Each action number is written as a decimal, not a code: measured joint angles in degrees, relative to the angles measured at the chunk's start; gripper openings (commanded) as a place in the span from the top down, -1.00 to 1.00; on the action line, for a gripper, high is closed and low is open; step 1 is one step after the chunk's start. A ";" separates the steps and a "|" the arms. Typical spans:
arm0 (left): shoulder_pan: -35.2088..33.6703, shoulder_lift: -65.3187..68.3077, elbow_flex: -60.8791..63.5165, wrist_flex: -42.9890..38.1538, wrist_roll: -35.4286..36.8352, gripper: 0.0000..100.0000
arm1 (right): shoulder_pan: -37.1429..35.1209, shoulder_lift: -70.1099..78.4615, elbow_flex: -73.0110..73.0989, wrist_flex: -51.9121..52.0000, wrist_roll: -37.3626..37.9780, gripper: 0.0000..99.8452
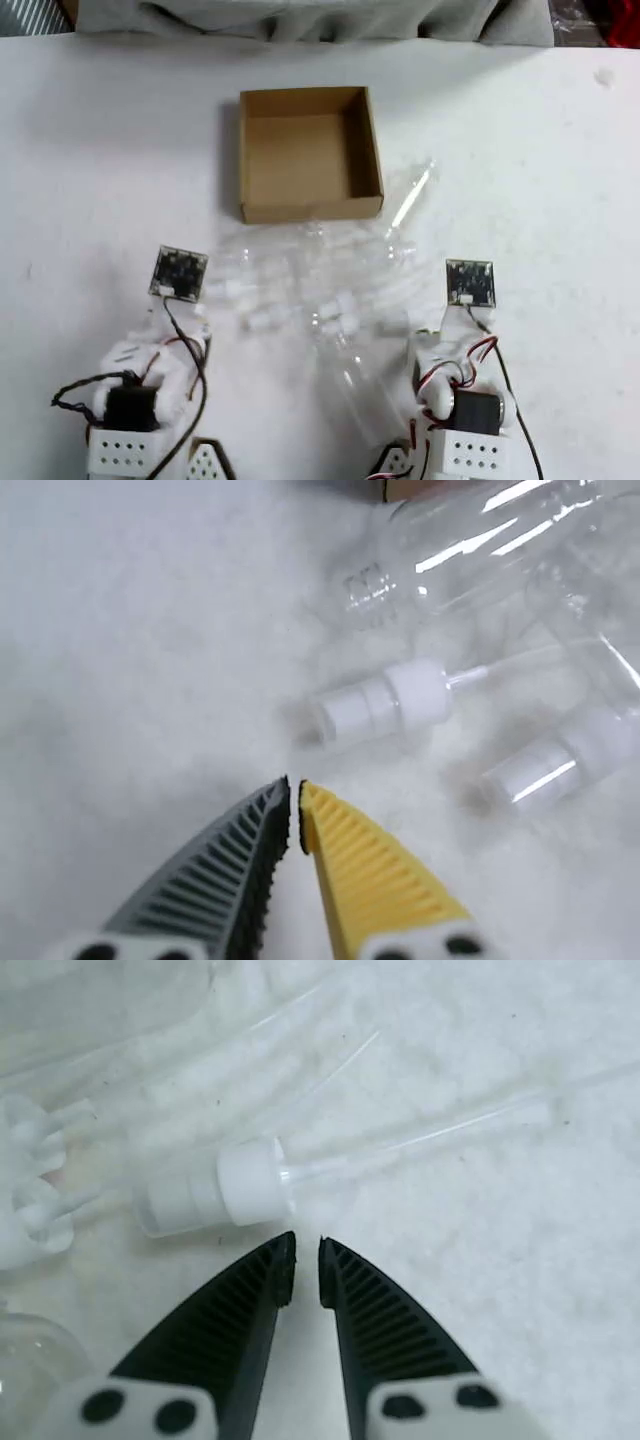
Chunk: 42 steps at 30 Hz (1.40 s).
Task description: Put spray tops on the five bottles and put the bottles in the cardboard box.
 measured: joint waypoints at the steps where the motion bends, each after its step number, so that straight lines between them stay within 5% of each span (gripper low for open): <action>1: 0.00 0.00 -0.97 0.00 0.00 0.96 | 0.00 0.00 0.00 0.00 0.00 0.97; 13: 0.09 -0.18 -15.82 5.63 -0.09 0.95 | 0.00 0.00 0.00 0.00 0.00 0.97; 27: 0.09 -0.18 -17.76 3.87 -4.75 0.95 | 0.00 0.00 0.00 0.00 0.00 0.97; 35: 0.09 26.99 -28.84 -1.49 -4.75 0.95 | -7.38 0.00 0.00 0.00 0.00 0.96; 39: 0.09 40.53 -28.75 -9.23 -4.75 0.95 | -4.22 0.00 -0.79 -0.62 0.35 0.96; 42: -1.49 43.52 -26.81 -15.56 -4.75 0.95 | -0.35 -0.09 -1.23 -5.71 8.35 0.96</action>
